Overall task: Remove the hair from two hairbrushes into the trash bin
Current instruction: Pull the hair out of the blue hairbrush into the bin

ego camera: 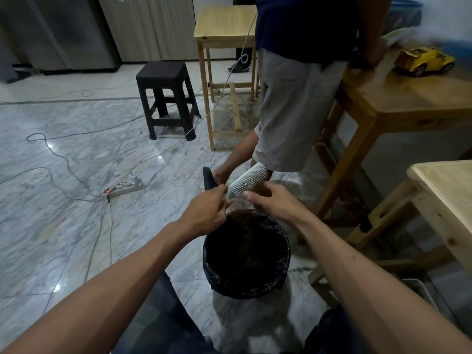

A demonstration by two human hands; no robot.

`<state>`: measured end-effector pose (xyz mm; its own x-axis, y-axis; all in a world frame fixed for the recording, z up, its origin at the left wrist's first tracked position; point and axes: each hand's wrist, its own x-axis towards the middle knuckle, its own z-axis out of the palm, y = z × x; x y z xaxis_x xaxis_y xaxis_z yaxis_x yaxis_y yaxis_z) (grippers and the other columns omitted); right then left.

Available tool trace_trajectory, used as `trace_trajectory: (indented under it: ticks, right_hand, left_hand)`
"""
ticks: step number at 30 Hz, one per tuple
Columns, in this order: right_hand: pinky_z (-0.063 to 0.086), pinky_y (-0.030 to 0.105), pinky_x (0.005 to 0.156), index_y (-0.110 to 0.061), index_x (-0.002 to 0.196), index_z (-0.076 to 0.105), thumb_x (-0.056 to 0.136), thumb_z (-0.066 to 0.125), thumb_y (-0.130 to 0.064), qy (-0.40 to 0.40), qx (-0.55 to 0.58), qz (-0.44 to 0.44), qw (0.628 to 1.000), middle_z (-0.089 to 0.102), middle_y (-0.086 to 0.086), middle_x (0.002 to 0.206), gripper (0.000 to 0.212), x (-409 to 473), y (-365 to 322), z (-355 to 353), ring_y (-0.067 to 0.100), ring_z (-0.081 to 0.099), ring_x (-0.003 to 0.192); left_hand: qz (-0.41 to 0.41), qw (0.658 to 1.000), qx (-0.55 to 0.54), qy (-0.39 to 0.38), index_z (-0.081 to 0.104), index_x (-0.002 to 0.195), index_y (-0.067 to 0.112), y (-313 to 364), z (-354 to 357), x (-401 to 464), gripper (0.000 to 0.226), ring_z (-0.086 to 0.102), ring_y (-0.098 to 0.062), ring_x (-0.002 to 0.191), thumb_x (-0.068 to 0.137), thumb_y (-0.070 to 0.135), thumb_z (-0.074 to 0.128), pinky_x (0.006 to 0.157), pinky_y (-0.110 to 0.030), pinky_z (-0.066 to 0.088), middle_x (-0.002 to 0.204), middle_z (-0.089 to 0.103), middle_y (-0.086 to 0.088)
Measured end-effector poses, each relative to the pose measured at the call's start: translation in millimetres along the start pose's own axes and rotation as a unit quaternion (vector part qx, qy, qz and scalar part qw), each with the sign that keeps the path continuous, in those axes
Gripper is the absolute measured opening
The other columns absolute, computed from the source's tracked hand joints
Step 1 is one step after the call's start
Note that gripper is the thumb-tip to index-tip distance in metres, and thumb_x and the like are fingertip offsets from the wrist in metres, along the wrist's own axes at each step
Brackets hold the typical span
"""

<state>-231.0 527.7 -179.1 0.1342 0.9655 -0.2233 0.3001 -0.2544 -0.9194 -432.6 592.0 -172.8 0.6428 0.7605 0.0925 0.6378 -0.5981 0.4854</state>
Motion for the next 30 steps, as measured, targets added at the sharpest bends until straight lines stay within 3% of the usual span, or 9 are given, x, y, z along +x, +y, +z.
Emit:
trace_trajectory:
  ticks: [1, 4, 8, 10, 14, 17, 20, 23, 30]
  right_hand:
    - [0.053, 0.026, 0.077, -0.022, 0.097, 0.077, 0.094, 0.073, -0.04, 0.013, 0.026, -0.013, 1.0, 0.076, -0.007, 0.085, 0.019, 0.4, 1.2, 3.4, 0.004, 0.069, 0.077]
    - [0.052, 0.023, 0.07, -0.018, 0.084, 0.08, 0.099, 0.07, -0.023, 0.061, 0.019, -0.007, 0.998, 0.077, -0.001, 0.075, 0.018, -2.2, 9.9, 5.7, 0.006, 0.069, 0.068]
    - [0.06, 0.041, 0.095, -0.02, 0.087, 0.084, 0.094, 0.074, -0.029, 0.037, -0.053, 0.043, 0.997, 0.082, 0.0, 0.083, 0.015, -10.4, 28.6, -5.8, 0.017, 0.078, 0.09]
    - [0.055, 0.04, 0.1, -0.023, 0.104, 0.082, 0.094, 0.073, -0.034, 0.001, -0.106, 0.058, 0.993, 0.08, -0.005, 0.103, 0.018, -12.7, 29.2, -9.7, 0.016, 0.073, 0.104]
    - [0.041, 0.041, 0.115, -0.021, 0.162, 0.029, 0.07, 0.079, -0.053, 0.005, -0.033, 0.07, 0.997, 0.039, 0.005, 0.162, 0.11, -4.1, 14.0, -5.4, 0.022, 0.044, 0.144]
    - [0.041, 0.045, 0.117, -0.029, 0.165, 0.013, 0.062, 0.086, -0.055, 0.028, 0.078, 0.04, 0.996, 0.033, 0.003, 0.164, 0.129, 5.1, -0.6, -0.5, 0.022, 0.042, 0.145]
    - [0.058, 0.025, 0.082, -0.013, 0.143, 0.046, 0.079, 0.089, -0.038, 0.02, 0.156, 0.013, 0.988, 0.068, 0.005, 0.128, 0.081, 10.3, -6.9, 1.7, 0.009, 0.071, 0.101]
    - [0.049, 0.015, 0.051, -0.008, 0.103, 0.067, 0.094, 0.075, -0.012, 0.005, 0.227, -0.009, 0.974, 0.071, 0.003, 0.083, 0.013, 7.4, -12.0, 5.9, 0.004, 0.065, 0.056]
    - [0.048, 0.015, 0.05, -0.015, 0.084, 0.077, 0.095, 0.073, -0.013, 0.09, 0.157, 0.016, 0.983, 0.069, 0.001, 0.066, 0.011, 5.4, 11.1, 1.6, 0.003, 0.055, 0.047]
  left_hand:
    - [0.002, 1.0, 0.013, 0.001, 0.053, 0.11, 0.013, 0.5, -0.7, 0.6, 0.016, 0.058, -0.029, 0.08, 0.098, 0.023, 0.05, 0.063, -0.038, 0.044, 0.097, 0.066, -0.009]
    - [-0.033, 0.999, 0.028, 0.029, 0.053, 0.112, 0.011, -5.9, -6.9, 3.2, 0.019, 0.058, -0.031, 0.08, 0.098, 0.024, 0.048, 0.063, -0.04, 0.045, 0.099, 0.066, -0.011]
    - [-0.108, 0.99, 0.04, 0.083, 0.049, 0.108, 0.01, -24.9, -18.7, 6.7, 0.017, 0.05, -0.027, 0.072, 0.098, 0.023, 0.046, 0.059, -0.035, 0.033, 0.095, 0.064, -0.013]
    - [-0.09, 0.992, 0.068, 0.061, 0.05, 0.111, 0.01, -27.2, -21.1, 4.9, 0.021, 0.051, -0.028, 0.072, 0.098, 0.025, 0.046, 0.059, -0.036, 0.034, 0.098, 0.064, -0.014]
    - [-0.016, 0.994, 0.108, 0.022, 0.049, 0.116, 0.011, -14.7, -17.6, 0.7, 0.024, 0.059, -0.035, 0.078, 0.098, 0.026, 0.046, 0.06, -0.039, 0.045, 0.113, 0.062, -0.013]
    - [0.036, 0.989, 0.143, 0.019, 0.049, 0.122, 0.012, -5.8, -14.1, 0.5, 0.028, 0.06, -0.035, 0.075, 0.097, 0.024, 0.047, 0.055, -0.036, 0.041, 0.117, 0.06, -0.011]
    - [0.08, 0.985, 0.148, 0.029, 0.051, 0.126, 0.01, -1.9, -14.9, 1.3, 0.034, 0.059, -0.036, 0.067, 0.094, 0.021, 0.05, 0.052, -0.032, 0.035, 0.119, 0.058, -0.01]
    - [0.11, 0.983, 0.141, 0.037, 0.054, 0.124, 0.009, -6.5, -19.3, 2.4, 0.033, 0.054, -0.034, 0.056, 0.093, 0.022, 0.055, 0.045, -0.034, 0.04, 0.121, 0.054, -0.012]
    - [0.06, 0.986, 0.146, 0.049, 0.052, 0.128, 0.014, -32.8, -23.8, 3.5, 0.035, 0.056, -0.036, 0.058, 0.094, 0.019, 0.057, 0.047, -0.046, 0.052, 0.116, 0.052, -0.011]
